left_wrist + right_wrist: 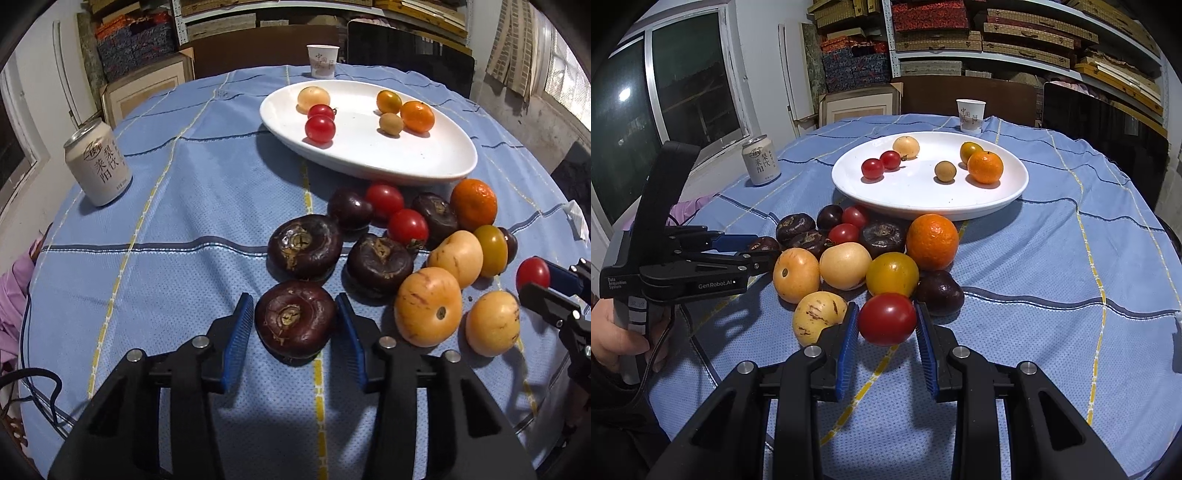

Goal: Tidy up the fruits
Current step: 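Grasp a dark brown round fruit with the left tool while the right tool grasps a red tomato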

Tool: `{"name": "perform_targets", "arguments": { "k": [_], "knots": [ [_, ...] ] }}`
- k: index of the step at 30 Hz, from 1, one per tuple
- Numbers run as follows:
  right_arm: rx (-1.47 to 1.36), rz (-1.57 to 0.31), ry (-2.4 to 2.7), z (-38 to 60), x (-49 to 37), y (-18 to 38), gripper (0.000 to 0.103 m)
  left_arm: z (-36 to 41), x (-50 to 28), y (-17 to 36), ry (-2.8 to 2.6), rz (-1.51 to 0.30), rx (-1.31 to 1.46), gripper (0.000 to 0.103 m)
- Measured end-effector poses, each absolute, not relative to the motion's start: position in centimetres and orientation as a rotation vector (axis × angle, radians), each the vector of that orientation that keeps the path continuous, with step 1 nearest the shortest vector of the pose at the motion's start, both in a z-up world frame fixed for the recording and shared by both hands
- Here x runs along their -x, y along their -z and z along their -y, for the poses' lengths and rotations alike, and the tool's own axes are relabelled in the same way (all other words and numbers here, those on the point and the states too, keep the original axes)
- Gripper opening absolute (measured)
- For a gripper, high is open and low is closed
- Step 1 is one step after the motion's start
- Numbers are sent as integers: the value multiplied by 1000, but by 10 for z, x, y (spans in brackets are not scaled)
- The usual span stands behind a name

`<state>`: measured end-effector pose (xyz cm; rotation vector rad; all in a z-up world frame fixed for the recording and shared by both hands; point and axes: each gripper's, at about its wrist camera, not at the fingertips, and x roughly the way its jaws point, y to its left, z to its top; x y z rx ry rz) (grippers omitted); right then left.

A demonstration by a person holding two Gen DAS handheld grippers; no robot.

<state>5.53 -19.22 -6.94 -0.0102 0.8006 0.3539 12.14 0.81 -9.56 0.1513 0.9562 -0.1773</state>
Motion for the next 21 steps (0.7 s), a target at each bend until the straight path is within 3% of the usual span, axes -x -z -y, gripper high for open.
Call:
{"name": "perform_targets", "arguments": {
  "k": [1,3,4,6,7,11,12,21],
  "knots": [
    [10,-799,-354,192,-55,69,31,-8,-122,96,175,-960,-153,50],
    [9,-799,-354,193,-55,69,31,-8,-123,98,176,-972,-152,68],
    [8,-797,-354,193,-55,69,31,-8,-125,100,173,-981,-154,86],
    [4,-795,-355,194,-55,69,31,-10,-126,100,165,-984,-146,90],
    [2,-795,-356,194,-55,69,31,-10,-125,100,167,-981,-143,89],
    [-1,-795,-359,195,-56,69,31,-8,-123,98,178,-968,-149,49],
    [-1,-795,-359,195,-56,68,31,-6,-121,98,182,-961,-158,43],
    [-10,-792,-363,196,-56,69,31,-6,-104,84,206,-905,-153,42]
  ]
}}
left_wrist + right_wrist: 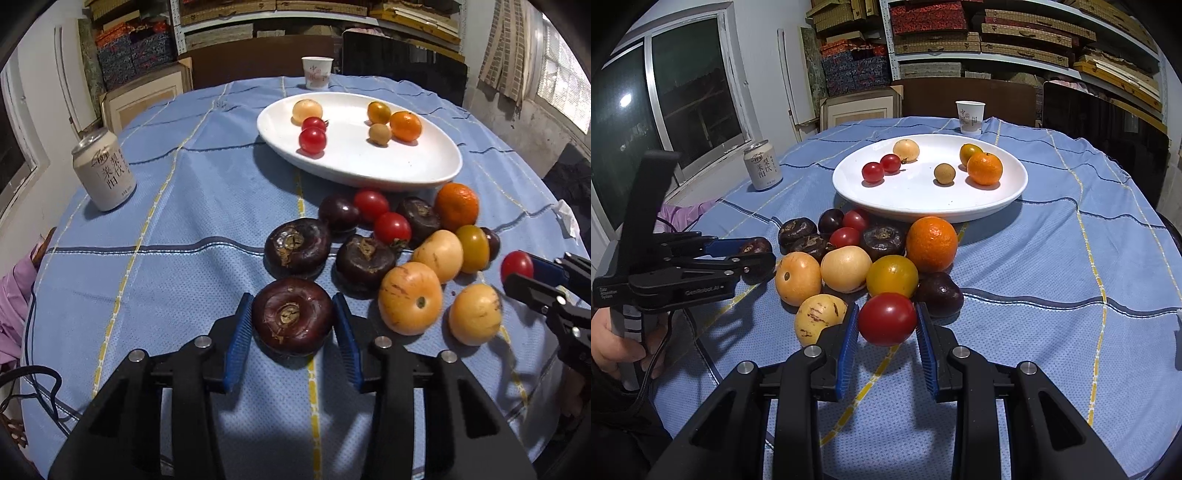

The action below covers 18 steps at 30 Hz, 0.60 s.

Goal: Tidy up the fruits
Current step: 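Grasp a dark brown round fruit with the left tool while the right tool grasps a red tomato, then carry the dark brown fruit and red tomato onto the plate and open both tools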

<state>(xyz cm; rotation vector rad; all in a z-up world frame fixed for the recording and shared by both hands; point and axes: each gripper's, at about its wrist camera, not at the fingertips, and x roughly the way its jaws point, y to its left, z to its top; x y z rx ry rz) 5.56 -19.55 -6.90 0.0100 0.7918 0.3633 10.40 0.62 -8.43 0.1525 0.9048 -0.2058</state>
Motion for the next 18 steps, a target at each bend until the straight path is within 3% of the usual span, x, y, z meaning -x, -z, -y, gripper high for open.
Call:
{"name": "perform_targets", "arguments": {
  "k": [13,18],
  "knots": [
    [-23,-787,-351,202,-54,66,31,4,-85,49,276,-812,-143,42],
    [-1,-751,-316,218,-71,33,31,19,-111,21,321,-779,-144,42]
  ]
}}
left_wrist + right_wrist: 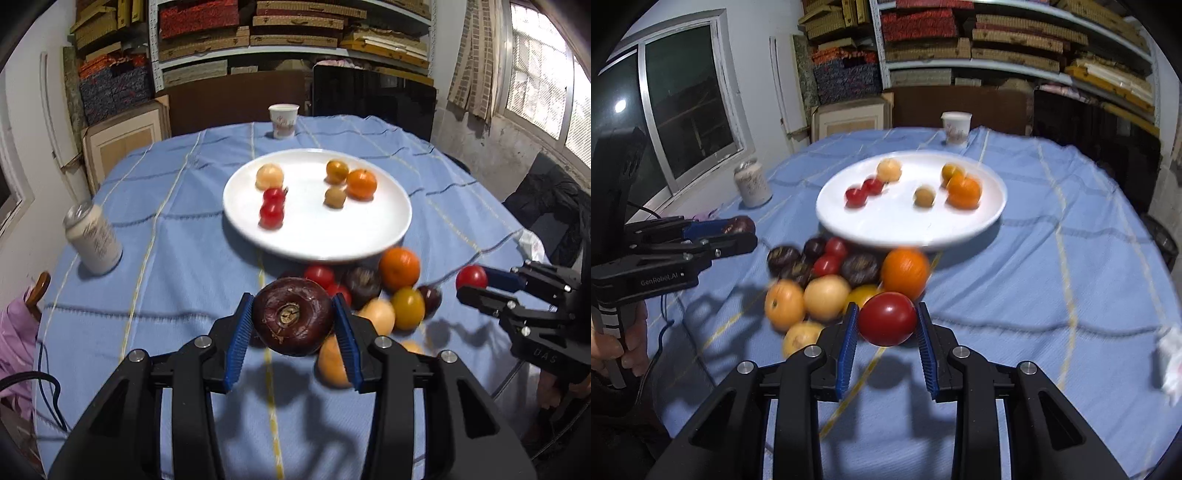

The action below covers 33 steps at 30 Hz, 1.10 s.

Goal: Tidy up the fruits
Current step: 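Carry the dark brown fruit and red tomato onto the plate and open both tools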

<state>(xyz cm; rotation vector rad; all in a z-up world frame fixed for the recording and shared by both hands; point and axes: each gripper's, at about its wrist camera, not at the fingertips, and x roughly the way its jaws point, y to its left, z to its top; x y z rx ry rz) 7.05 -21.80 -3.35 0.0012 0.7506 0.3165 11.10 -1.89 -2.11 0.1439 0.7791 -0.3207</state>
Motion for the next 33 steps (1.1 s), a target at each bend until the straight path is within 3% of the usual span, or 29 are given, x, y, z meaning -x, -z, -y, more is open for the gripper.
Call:
{"name": "perform_targets", "arguments": {
  "k": [6,18,19,20,22,23,30,33],
  "knots": [
    [89,-712,-258,227,-130,-3,31,53,-179,10,336,-790,-155,42],
    [113,-810,-279,221,-226,45,32,82,-277,58,352,-949,-112,43],
    [108,-805,-286,221,-227,46,33,81,-278,59,348,-949,-107,45],
    [110,-800,-285,221,-228,46,39,79,-280,58,345,-946,-98,55],
    [123,-787,-276,220,-227,44,41,75,-280,57,345,-944,-80,75],
    [126,-781,-276,220,-226,42,41,73,-279,55,343,-938,-75,80],
    [100,-751,-251,230,-200,19,41,49,-240,27,352,-901,-17,82],
    [101,-761,-261,230,-171,17,43,38,-207,22,371,-884,-22,89]
  ]
}}
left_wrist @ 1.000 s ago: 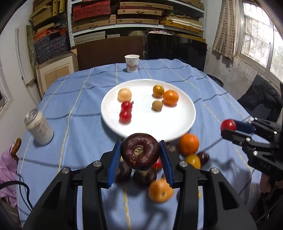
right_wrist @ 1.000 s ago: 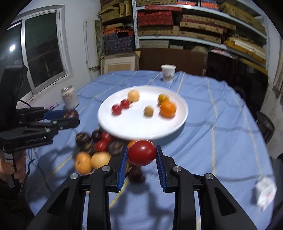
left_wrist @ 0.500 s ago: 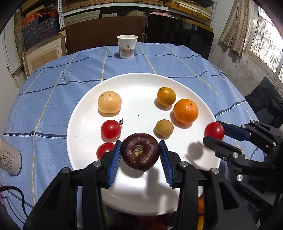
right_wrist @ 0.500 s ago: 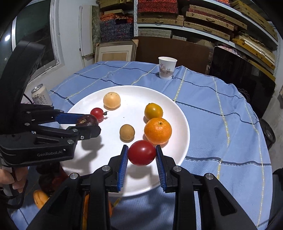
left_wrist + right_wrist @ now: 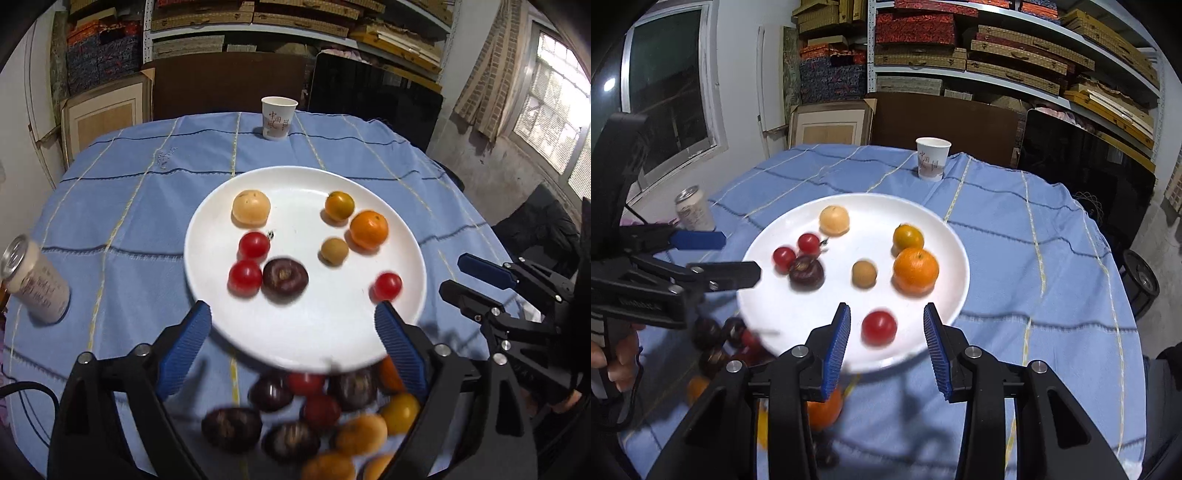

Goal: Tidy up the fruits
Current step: 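Carry the dark brown fruit and red tomato onto the plate and open both tools, then grasp a large orange-yellow tomato with the left tool while the right tool grasps a pale speckled fruit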

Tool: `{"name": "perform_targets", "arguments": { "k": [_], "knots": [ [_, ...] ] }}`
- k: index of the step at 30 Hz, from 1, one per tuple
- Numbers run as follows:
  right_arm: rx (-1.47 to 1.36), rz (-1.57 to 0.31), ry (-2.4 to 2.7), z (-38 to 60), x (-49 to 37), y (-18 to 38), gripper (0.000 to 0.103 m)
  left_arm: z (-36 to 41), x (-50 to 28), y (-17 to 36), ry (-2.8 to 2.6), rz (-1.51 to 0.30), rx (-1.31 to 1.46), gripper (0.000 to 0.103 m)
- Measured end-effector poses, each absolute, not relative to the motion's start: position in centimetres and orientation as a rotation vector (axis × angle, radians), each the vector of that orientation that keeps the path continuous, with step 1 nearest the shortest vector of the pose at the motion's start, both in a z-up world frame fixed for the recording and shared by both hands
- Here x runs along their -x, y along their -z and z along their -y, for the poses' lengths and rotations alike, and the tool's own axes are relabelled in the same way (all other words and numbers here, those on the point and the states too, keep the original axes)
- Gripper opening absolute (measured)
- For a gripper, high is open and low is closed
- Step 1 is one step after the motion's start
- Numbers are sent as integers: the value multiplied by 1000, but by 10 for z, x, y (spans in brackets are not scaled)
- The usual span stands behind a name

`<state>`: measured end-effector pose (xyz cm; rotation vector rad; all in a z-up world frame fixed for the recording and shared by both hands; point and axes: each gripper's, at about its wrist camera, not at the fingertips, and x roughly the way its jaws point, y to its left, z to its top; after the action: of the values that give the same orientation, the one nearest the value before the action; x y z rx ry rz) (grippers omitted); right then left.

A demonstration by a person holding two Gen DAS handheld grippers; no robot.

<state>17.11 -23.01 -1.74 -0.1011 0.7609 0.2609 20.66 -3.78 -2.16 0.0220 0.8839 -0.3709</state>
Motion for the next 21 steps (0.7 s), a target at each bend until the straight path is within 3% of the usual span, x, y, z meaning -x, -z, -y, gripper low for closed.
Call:
{"name": "perform_targets", "arguments": {
  "k": [10,21],
  "knots": [
    [28,-813,-327,212,-55,49,47,11,-96,46,384,-842,-134,92],
    [128,-852,-382,147,-38,69,47,-22,-85,80,327,-864,1,94]
  ]
}}
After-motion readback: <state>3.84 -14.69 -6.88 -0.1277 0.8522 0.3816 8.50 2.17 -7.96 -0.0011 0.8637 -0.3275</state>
